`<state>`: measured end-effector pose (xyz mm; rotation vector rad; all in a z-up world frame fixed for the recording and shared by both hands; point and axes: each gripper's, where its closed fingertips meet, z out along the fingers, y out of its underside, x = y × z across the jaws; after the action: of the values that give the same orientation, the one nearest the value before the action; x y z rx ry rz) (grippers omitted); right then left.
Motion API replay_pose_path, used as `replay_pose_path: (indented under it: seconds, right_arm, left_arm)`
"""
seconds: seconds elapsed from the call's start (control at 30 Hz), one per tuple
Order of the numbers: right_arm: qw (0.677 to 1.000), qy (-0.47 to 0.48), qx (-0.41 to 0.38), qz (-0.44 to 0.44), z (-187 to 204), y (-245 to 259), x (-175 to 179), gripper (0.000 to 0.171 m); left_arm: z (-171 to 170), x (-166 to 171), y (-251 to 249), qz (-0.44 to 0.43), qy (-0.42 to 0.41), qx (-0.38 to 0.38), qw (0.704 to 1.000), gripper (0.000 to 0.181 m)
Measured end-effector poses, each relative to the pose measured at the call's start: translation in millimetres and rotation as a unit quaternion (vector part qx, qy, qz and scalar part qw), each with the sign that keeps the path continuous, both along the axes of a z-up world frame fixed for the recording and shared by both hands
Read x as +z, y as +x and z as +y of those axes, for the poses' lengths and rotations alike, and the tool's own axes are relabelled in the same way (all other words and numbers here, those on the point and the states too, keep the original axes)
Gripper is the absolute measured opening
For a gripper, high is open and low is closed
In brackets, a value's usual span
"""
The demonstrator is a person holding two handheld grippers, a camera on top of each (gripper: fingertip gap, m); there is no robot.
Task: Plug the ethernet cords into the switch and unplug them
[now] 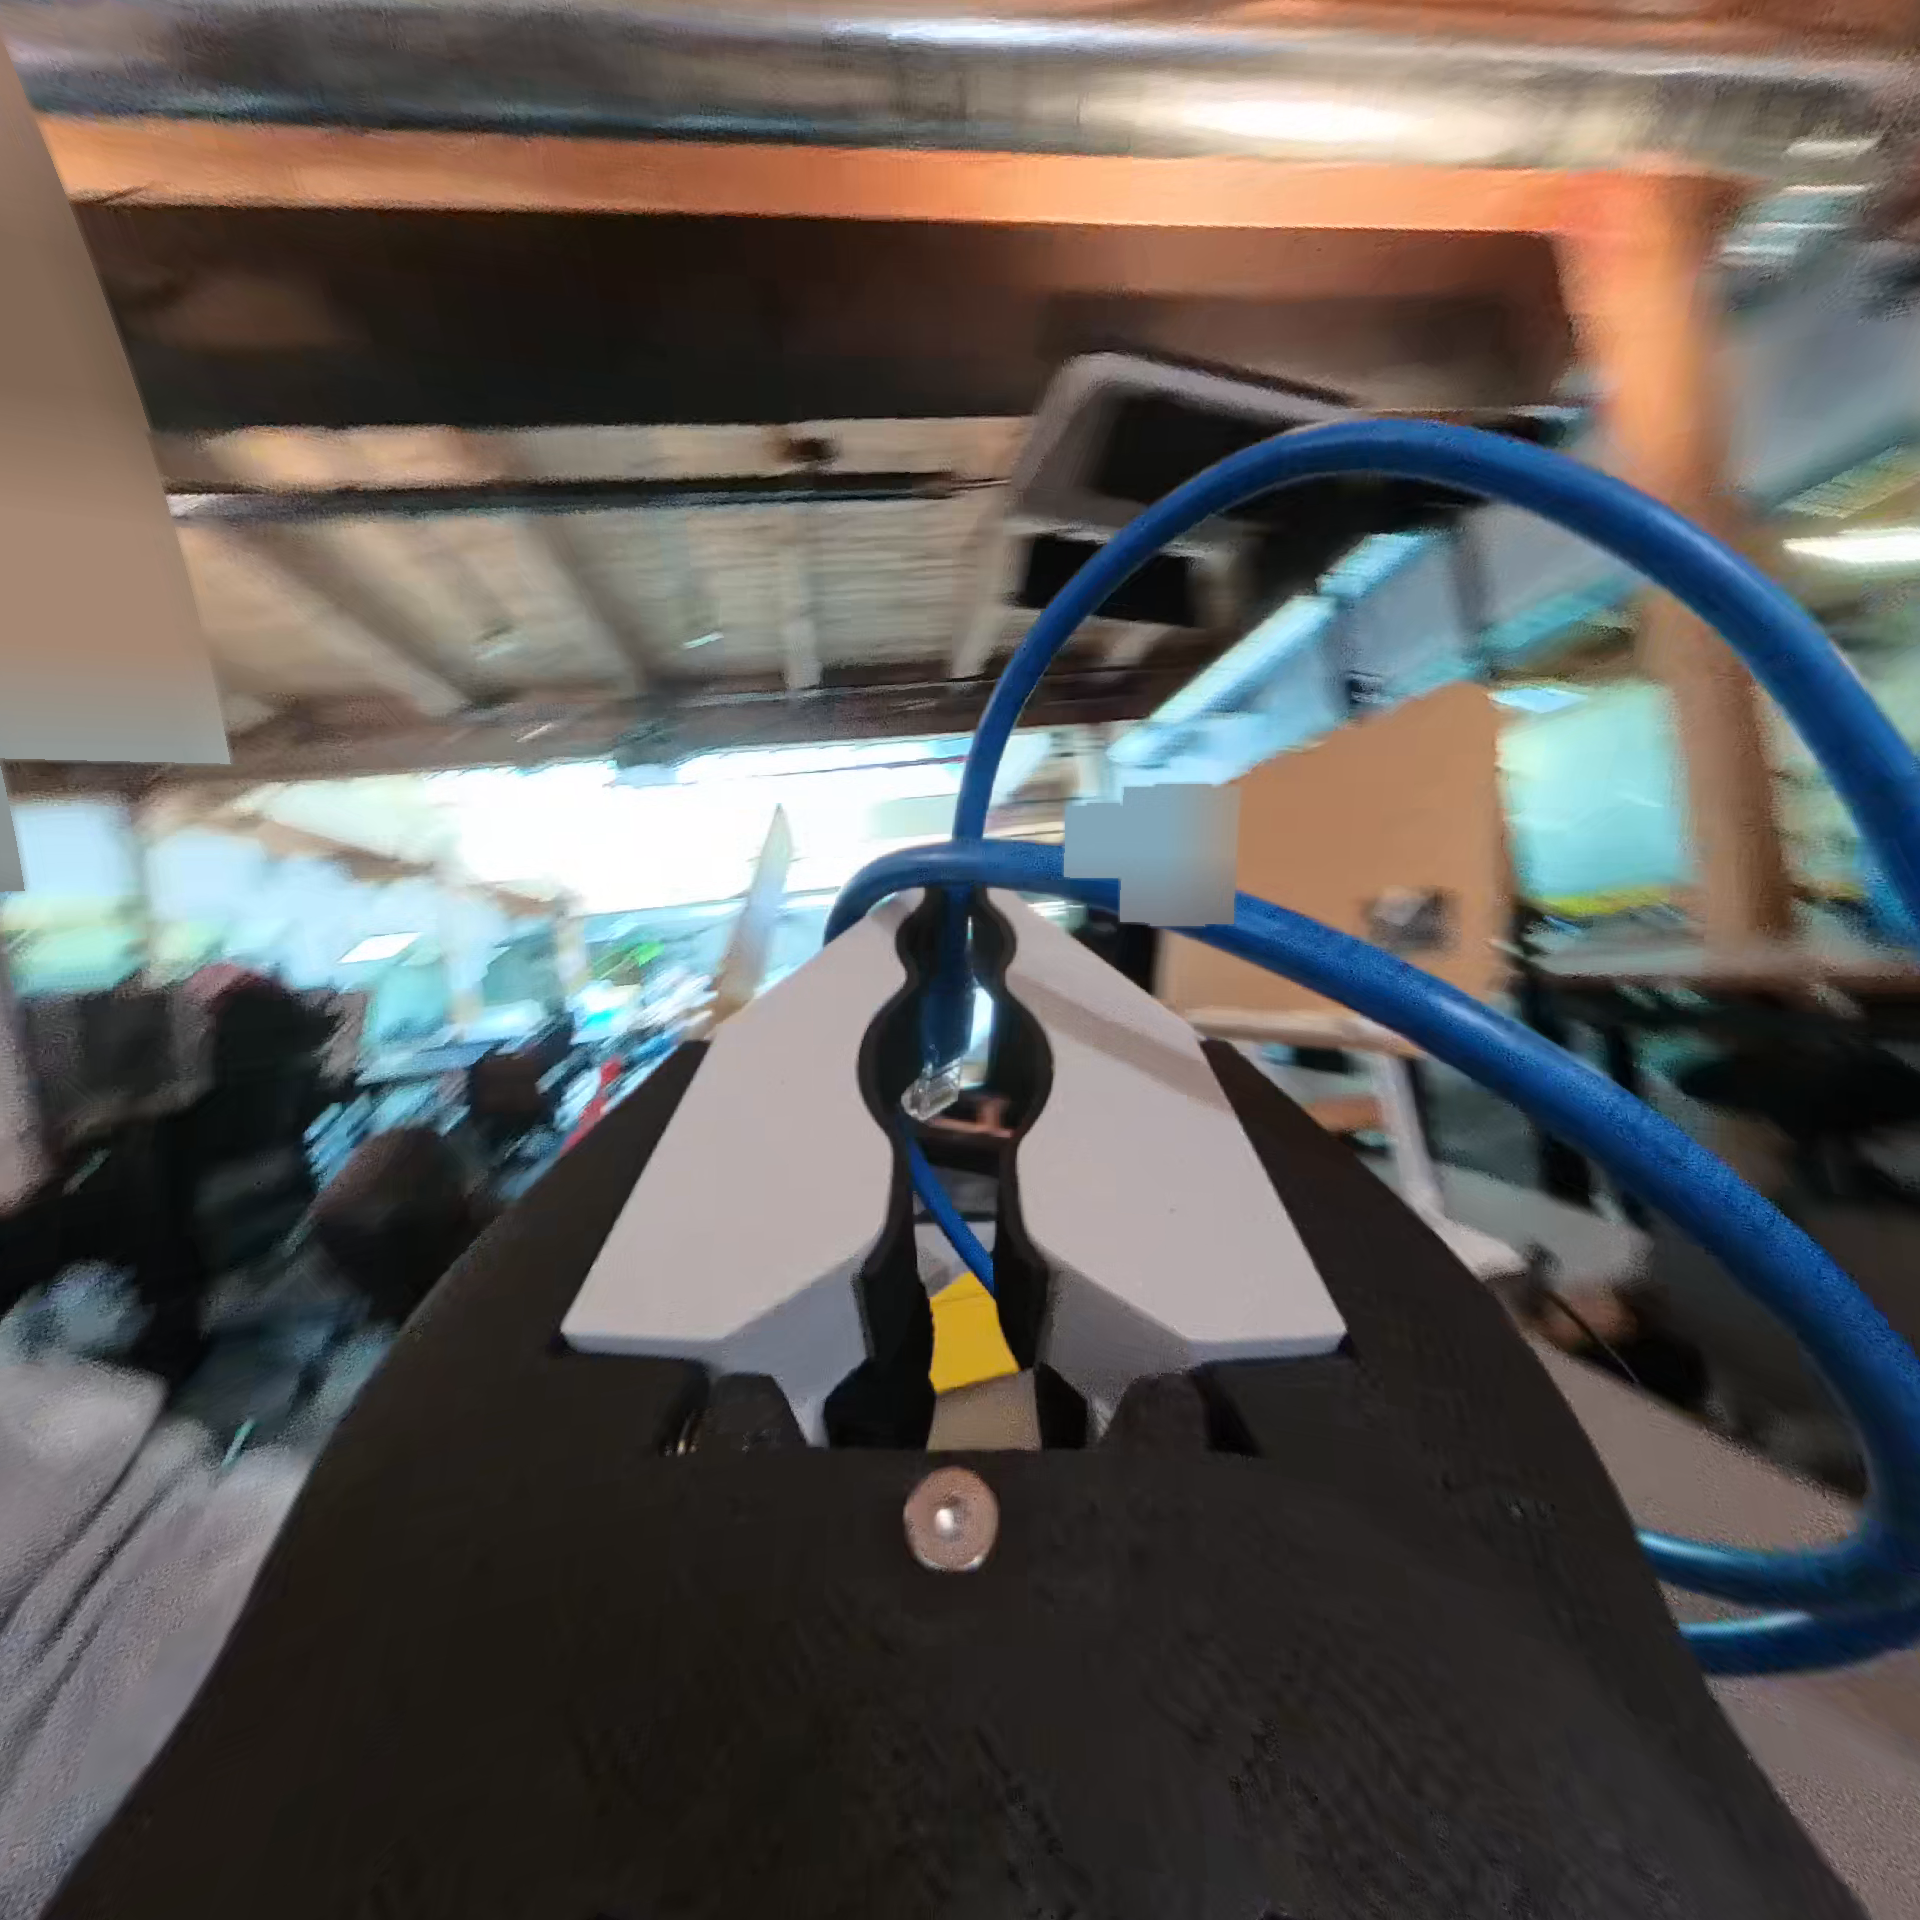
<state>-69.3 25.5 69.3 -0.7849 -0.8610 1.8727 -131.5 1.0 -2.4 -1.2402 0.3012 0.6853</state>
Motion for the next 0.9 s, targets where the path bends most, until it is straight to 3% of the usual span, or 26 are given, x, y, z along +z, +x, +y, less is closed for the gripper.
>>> replay_pose_path:
  seconds: [0.07, 0.13, 0.47, 0.6, 0.9]
  right_arm:
    - [0.993, 0.091, 0.074, 0.027, -28, 10, -1, 0.003]
    - [0.988, 0.121, 0.095, 0.02, -34, 10, -6, 0.004]
    - [0.993, -0.079, -0.075, -0.05, 12, -15, -13, 0.005]
    - [0.984, -0.148, -0.068, -0.068, 10, -18, -20, 0.003]
    - [0.975, -0.198, -0.082, -0.051, 14, -16, -26, 0.004]
  left_arm:
    - [-3, 5, -1, -0.006, 0.009, -0.001, 1.0, 0.022]
    - [-4, 7, 1, -0.005, 0.012, -0.004, 1.0, 0.022]
    - [0, 9, 29, 0.117, 0.001, 0.039, 0.992, 0.021]
    - [-1, 9, 23, 0.144, -0.005, 0.075, 0.987, 0.021]
    - [-1, 6, 28, 0.182, -0.014, 0.093, 0.979, 0.021]
